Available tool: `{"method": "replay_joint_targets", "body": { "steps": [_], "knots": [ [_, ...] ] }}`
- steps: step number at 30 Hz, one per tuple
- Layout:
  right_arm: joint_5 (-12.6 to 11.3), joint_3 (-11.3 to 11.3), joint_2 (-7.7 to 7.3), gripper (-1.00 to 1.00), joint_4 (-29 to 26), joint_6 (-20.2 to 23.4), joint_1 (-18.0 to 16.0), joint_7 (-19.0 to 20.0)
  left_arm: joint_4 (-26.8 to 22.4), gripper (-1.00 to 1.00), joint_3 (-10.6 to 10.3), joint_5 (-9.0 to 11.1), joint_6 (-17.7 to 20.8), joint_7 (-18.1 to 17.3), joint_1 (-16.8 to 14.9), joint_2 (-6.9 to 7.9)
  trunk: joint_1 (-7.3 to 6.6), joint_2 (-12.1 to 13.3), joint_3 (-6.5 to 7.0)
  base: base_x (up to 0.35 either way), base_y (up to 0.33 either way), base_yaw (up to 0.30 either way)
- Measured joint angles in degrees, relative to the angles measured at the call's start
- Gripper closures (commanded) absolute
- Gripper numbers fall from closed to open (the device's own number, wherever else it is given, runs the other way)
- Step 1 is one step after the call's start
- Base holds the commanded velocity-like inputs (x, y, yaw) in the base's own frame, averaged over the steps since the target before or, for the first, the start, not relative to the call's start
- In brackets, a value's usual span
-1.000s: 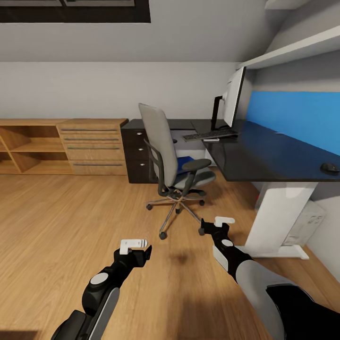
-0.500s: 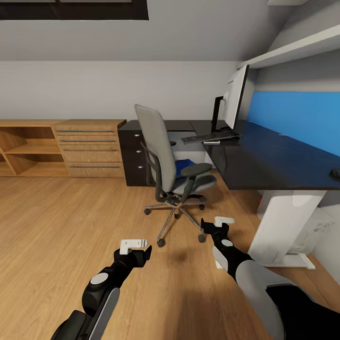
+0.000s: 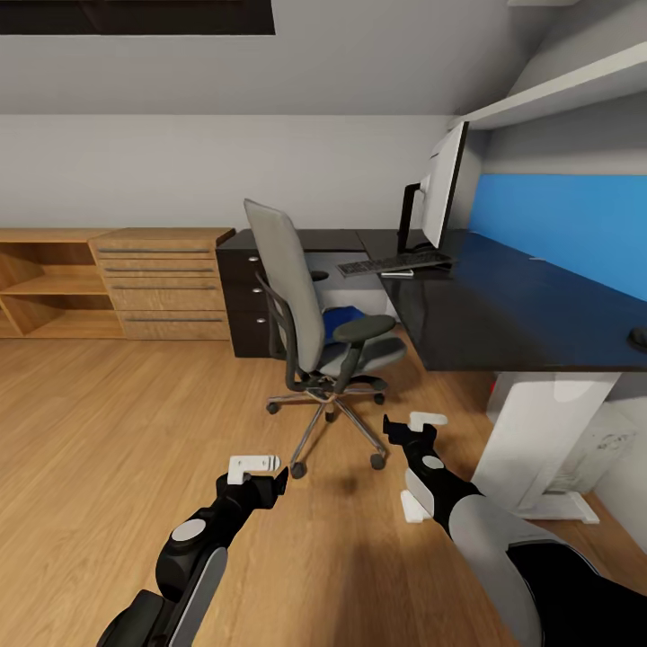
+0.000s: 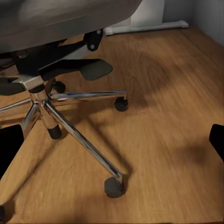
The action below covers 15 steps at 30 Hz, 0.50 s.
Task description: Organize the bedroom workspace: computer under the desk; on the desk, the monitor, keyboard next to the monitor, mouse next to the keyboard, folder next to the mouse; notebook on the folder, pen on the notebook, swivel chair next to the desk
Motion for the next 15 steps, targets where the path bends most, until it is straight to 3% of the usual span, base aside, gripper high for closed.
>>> {"method": "replay_joint_targets", "body": {
  "steps": [3,9,15],
  "knots": [
    [0.0,0.0,0.01,-1.00,0.0,-0.7,0.0,-0.1,0.0,-1.00,0.0,0.0,0.0,0.0,0.0,0.00,0.00,0.0,0.00,0.005,-0.004,0.000],
    [0.0,0.2,0.09,-1.00,-0.1,-1.1,0.0,-5.8,-0.1,-1.00,0.1,0.0,-0.1,0.0,0.0,0.00,0.00,0.0,0.00,0.001,0.000,0.000],
    [0.0,0.3,0.22,-1.00,-0.3,-1.3,0.0,-8.8,-0.1,-1.00,0.1,0.0,-0.1,0.0,0.0,0.00,0.00,0.0,0.00,0.000,0.000,0.000]
  ]
}}
